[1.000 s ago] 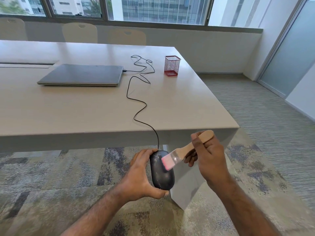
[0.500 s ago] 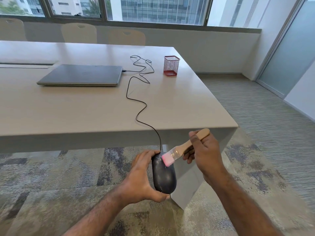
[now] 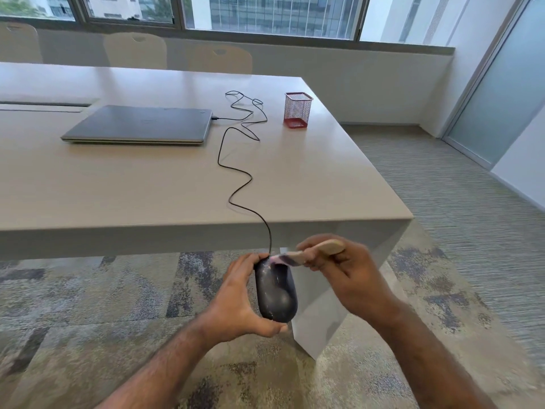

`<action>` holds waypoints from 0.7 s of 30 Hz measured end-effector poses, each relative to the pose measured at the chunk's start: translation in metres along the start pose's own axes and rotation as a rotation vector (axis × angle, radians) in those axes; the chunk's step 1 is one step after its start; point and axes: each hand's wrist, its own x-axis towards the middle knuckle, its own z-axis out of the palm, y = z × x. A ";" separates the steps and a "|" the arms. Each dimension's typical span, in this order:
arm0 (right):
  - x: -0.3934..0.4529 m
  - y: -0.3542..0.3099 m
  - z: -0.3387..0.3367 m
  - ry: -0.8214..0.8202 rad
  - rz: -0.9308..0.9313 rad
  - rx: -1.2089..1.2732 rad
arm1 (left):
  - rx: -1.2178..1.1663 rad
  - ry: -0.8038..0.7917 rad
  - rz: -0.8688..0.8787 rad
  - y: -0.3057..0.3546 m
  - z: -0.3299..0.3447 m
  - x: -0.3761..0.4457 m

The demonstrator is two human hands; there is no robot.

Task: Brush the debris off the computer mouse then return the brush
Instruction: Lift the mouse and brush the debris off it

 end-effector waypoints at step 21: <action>0.000 0.000 -0.005 -0.113 0.056 -0.092 | 0.072 0.000 -0.007 -0.007 -0.001 0.010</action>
